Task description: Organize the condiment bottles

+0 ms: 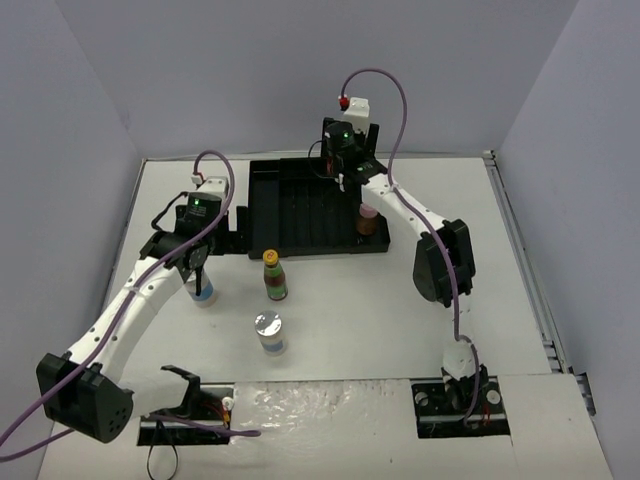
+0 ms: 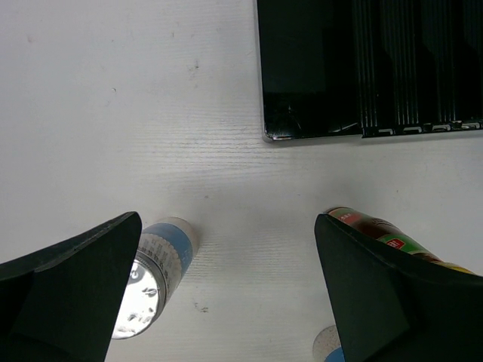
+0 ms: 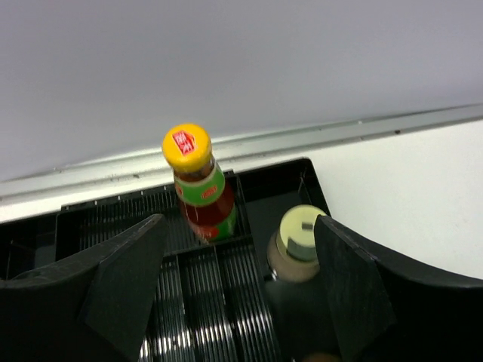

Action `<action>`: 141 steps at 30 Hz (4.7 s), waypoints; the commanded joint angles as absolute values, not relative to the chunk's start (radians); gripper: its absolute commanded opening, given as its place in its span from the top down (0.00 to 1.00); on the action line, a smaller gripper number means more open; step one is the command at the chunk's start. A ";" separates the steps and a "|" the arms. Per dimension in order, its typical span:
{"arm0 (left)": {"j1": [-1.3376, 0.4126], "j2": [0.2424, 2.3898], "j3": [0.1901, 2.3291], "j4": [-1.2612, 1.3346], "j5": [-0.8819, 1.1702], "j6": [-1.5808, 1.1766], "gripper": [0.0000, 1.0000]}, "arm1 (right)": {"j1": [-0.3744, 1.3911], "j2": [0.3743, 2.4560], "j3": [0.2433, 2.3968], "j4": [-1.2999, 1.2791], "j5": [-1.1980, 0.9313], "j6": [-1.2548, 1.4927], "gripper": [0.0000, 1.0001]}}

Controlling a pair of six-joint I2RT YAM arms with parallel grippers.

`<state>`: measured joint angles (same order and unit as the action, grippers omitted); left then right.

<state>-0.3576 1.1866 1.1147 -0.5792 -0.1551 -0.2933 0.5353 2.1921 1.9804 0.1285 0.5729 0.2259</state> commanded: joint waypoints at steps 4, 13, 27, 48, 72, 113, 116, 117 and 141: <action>-0.361 1.104 1.134 -0.469 -0.012 -0.263 0.03 | 0.575 1.856 1.716 0.087 0.548 0.386 0.24; -0.471 1.101 1.177 -0.516 0.011 -0.263 0.03 | 0.630 1.566 1.383 0.077 0.526 0.478 0.24; -0.606 1.156 1.210 -0.570 -0.093 -0.282 0.03 | 0.676 1.335 1.147 0.049 0.550 0.534 0.24; -0.675 1.258 1.219 -0.603 -0.149 -0.353 0.07 | 0.684 1.229 1.049 0.029 0.565 0.549 0.24; -0.727 1.307 1.204 -0.635 -0.212 -0.420 0.20 | 0.684 1.209 0.997 0.028 0.568 0.565 0.24; -0.742 1.390 1.564 -0.814 -0.284 -0.364 1.00 | 0.680 1.126 0.915 -0.007 0.589 0.542 0.23; -0.741 1.441 1.710 -0.847 -0.302 -0.329 1.00 | 0.680 1.111 0.912 -0.037 0.589 0.541 0.23; -0.741 1.473 1.754 -0.860 -0.312 -0.319 1.00 | 0.680 1.103 0.912 -0.045 0.588 0.541 0.24; -0.472 2.185 2.574 -0.524 -0.269 -0.154 1.00 | 0.688 0.999 0.840 -0.138 0.509 0.575 0.25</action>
